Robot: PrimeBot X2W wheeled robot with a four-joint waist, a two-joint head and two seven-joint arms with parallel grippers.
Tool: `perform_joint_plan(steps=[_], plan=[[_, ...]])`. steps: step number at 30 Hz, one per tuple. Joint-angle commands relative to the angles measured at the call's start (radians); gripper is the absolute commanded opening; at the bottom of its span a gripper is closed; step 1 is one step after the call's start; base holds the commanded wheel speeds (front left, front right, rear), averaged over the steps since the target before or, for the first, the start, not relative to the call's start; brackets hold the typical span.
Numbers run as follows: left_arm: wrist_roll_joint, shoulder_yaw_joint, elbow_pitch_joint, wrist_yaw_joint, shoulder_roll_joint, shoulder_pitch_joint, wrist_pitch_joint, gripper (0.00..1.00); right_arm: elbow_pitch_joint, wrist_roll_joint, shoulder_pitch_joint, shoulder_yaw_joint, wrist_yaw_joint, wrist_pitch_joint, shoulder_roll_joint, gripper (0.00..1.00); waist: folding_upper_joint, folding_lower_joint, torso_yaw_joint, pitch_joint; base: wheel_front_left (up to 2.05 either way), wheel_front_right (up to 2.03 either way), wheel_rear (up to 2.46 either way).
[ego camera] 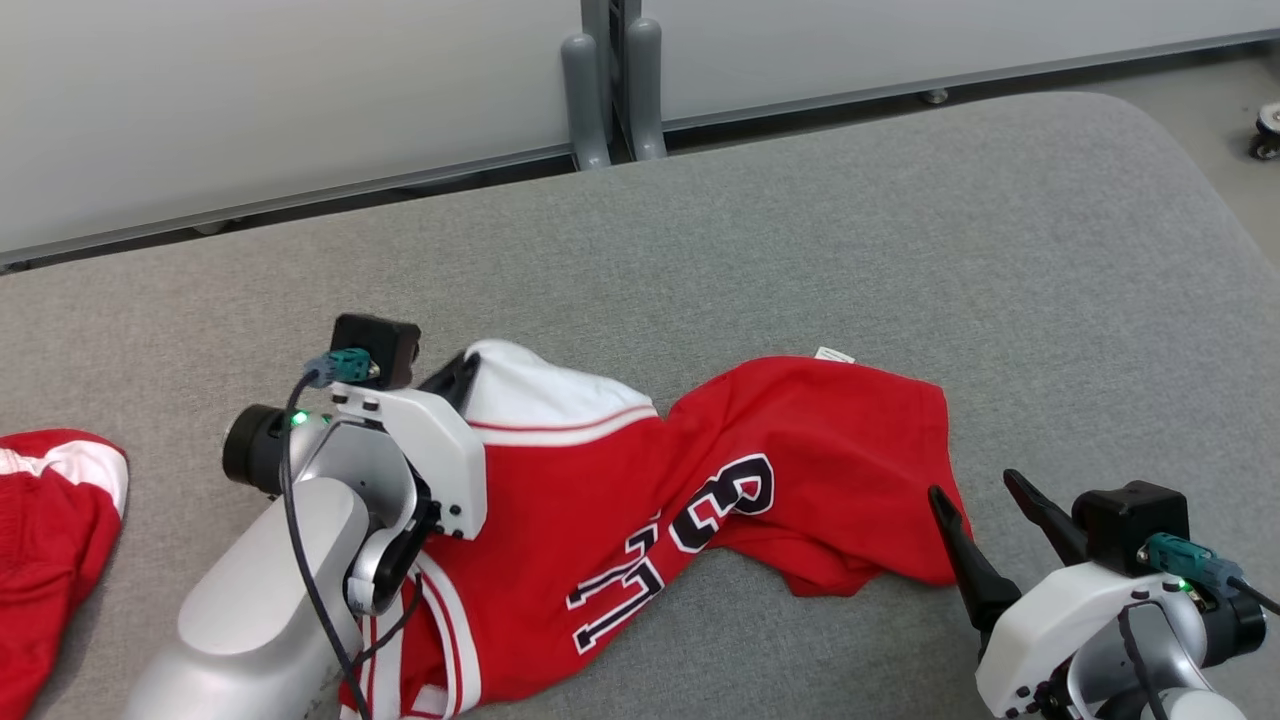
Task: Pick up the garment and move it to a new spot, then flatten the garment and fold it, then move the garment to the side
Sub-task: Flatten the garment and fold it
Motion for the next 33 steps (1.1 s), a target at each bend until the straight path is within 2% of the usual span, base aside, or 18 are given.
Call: perform_joint_plan(steps=[1, 6, 9, 12, 13, 14, 19, 22, 25, 28, 32, 33], plan=[[0.016, 0.022, -0.048, 0.021, 0.016, 0.011, -0.062, 0.00, -0.008, 0.000, 0.003, 0.001, 0.000, 0.002, -0.005, 1.00, 0.0000, 0.0000, 0.021, -0.018, 0.00, 0.00, 0.00], [0.022, 0.082, -0.241, 0.092, 0.055, 0.088, -0.191, 0.00, -0.015, 0.001, 0.010, -0.001, 0.000, 0.004, -0.006, 1.00, 0.0000, 0.0000, 0.044, -0.037, 0.00, 0.00, 0.00], [-0.022, 0.086, -0.338, 0.148, 0.070, 0.209, -0.132, 0.00, -0.023, -0.001, 0.020, -0.007, 0.000, 0.011, -0.011, 1.00, 0.0000, 0.0000, 0.057, -0.039, 0.00, 0.00, 0.00], [-0.042, 0.076, -0.385, 0.185, 0.098, 0.284, -0.073, 0.00, -0.031, -0.003, 0.028, -0.015, 0.000, 0.017, -0.012, 1.00, 0.0000, 0.0000, 0.068, -0.033, 0.00, 0.00, 0.00], [-0.040, 0.073, -0.384, 0.197, 0.100, 0.301, -0.069, 0.28, -0.032, -0.003, 0.027, -0.013, 0.000, 0.020, -0.012, 1.00, 0.0000, 0.0000, 0.071, -0.031, 0.00, 0.00, 0.00], [-0.040, 0.069, -0.374, 0.205, 0.096, 0.315, -0.067, 1.00, -0.034, -0.003, 0.026, -0.012, 0.000, 0.022, -0.012, 1.00, 0.0000, 0.0000, 0.074, -0.029, 0.00, 0.00, 0.00], [-0.096, 0.075, -0.328, 0.199, 0.055, 0.337, -0.040, 1.00, -0.035, 0.004, 0.012, 0.000, 0.000, 0.030, -0.014, 1.00, 0.0000, 0.0000, 0.077, -0.035, 0.00, 0.00, 0.00], [-0.166, 0.083, -0.360, 0.169, 0.037, 0.357, 0.007, 1.00, -0.037, 0.007, 0.016, -0.002, 0.000, 0.035, -0.021, 1.00, 0.0000, 0.0000, 0.076, -0.045, 0.00, 0.00, 0.00], [-0.169, 0.071, -0.410, 0.158, 0.060, 0.369, 0.035, 1.00, -0.036, 0.011, 0.031, -0.027, 0.000, 0.047, -0.020, 1.00, 0.0000, 0.0000, 0.072, -0.054, 0.00, 0.00, 0.00], [-0.158, 0.066, -0.438, 0.169, 0.070, 0.385, 0.038, 1.00, -0.030, 0.000, 0.033, -0.065, 0.000, 0.068, -0.019, 1.00, 0.0000, 0.0000, 0.070, -0.057, 0.00, 0.00, 0.00], [-0.136, 0.079, -0.445, 0.189, 0.089, 0.392, 0.000, 1.00, 0.019, -0.009, -0.011, -0.115, 0.001, 0.148, -0.014, 1.00, 0.0000, 0.0000, 0.063, -0.050, 0.00, 0.00, 0.00], [-0.117, 0.073, -0.436, 0.192, 0.092, 0.378, -0.012, 1.00, 0.068, 0.000, -0.056, -0.142, 0.000, 0.180, -0.010, 1.00, 0.0000, 0.0000, 0.061, -0.039, 0.00, 0.00, 0.00]])
